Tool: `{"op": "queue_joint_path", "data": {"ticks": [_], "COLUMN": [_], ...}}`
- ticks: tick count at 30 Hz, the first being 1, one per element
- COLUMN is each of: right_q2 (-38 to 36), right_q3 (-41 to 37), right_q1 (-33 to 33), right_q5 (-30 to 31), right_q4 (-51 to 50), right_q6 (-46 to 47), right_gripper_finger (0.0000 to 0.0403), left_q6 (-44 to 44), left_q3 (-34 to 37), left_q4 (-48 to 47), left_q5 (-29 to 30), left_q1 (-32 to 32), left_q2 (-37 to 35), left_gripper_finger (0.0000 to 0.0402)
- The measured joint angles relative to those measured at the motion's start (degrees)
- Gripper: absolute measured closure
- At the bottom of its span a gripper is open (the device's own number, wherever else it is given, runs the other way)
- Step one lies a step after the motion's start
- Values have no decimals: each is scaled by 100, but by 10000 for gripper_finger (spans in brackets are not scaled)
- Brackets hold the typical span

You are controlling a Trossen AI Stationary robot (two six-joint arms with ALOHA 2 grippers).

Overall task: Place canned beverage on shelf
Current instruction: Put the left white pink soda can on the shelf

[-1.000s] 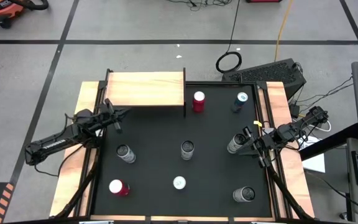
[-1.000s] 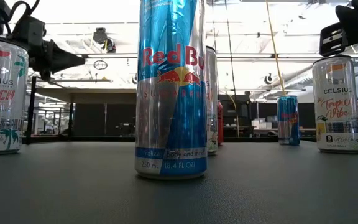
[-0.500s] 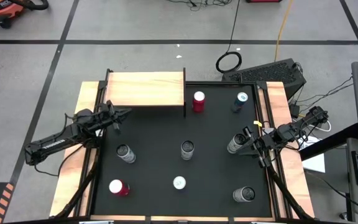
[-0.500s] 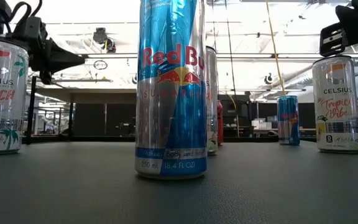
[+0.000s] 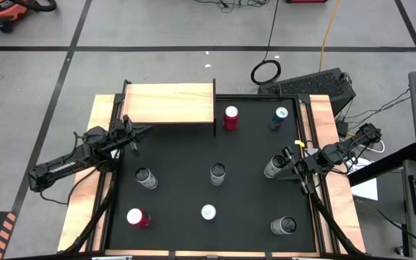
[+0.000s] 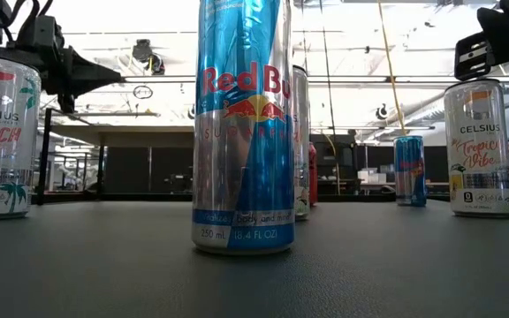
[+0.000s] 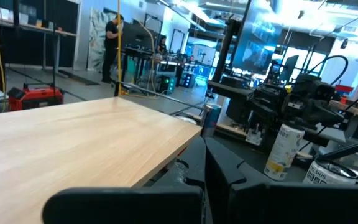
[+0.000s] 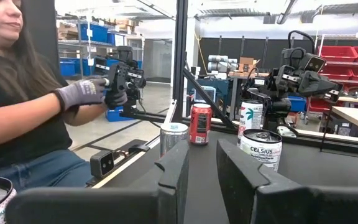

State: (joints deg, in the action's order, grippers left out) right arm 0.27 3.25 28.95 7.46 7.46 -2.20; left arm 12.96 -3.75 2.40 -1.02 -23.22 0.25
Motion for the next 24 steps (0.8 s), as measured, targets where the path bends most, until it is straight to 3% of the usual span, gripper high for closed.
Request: {"op": "queue_joint_path", "data": {"ticks": [4,16,24], "right_q2": [0,0,0], "right_q3": [0,0,2], "right_q1": [0,1,2], "right_q5": [0,0,0], "right_q4": [0,-2,-2], "right_q6": [0,0,2], "right_gripper_finger": [335,335,335], "left_q6": [-447,-287,-896], "left_q3": [0,-4,-4], "left_q4": [-70,12,10], "left_q5": [134,-49,-737], "left_q1": [0,0,0], "left_q2": [0,0,0], "left_gripper_finger": [402,402,401]}}
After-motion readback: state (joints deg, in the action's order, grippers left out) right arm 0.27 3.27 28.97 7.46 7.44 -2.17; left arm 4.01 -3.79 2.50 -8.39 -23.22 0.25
